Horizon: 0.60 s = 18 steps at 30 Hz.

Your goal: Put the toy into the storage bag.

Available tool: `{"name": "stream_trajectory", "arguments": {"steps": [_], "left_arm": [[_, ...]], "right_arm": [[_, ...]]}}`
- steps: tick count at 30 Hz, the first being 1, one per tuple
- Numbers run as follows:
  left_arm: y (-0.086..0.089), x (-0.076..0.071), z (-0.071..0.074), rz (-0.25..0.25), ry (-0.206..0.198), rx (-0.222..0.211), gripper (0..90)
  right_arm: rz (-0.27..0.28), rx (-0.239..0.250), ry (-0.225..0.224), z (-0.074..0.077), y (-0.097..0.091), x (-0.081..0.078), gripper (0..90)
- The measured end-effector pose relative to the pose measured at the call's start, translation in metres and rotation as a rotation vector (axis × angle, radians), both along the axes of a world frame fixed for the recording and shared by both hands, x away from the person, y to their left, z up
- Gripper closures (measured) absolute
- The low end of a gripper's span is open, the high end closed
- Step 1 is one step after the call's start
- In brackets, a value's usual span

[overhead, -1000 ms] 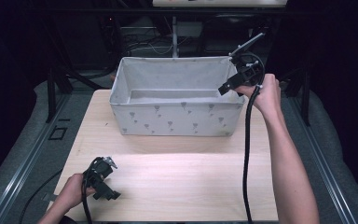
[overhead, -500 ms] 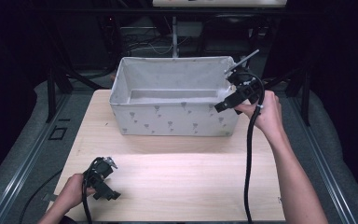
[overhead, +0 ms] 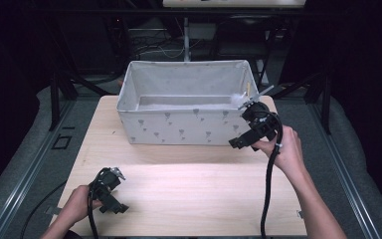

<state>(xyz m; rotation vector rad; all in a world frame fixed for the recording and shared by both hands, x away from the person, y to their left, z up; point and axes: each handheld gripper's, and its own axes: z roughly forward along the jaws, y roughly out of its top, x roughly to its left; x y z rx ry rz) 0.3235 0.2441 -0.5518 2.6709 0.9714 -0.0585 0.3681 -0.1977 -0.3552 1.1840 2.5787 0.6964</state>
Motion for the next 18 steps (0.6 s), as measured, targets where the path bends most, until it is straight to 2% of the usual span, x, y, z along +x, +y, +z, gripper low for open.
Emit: {"name": "stream_trajectory", "arguments": {"steps": [4, 13, 17, 18], "left_arm": [[0.0, 0.0, 0.0, 0.0, -0.001, 0.002, 0.1], [0.0, 0.0, 0.0, 0.001, 0.0, 0.001, 0.1], [0.0, 0.0, 0.0, -0.001, -0.002, 0.003, 0.1], [0.0, 0.0, 0.0, -0.001, -0.003, 0.001, 0.1]], "right_arm": [[0.005, 0.021, -0.005, -0.019, -0.001, -0.014, 8.3], [0.0, 0.042, 0.024, -0.069, -0.001, -0.039, 5.8], [-0.009, 0.063, 0.048, -0.098, 0.0, -0.054, 4.5], [-0.008, 0.054, 0.06, -0.108, 0.0, -0.059, 4.3]]}}
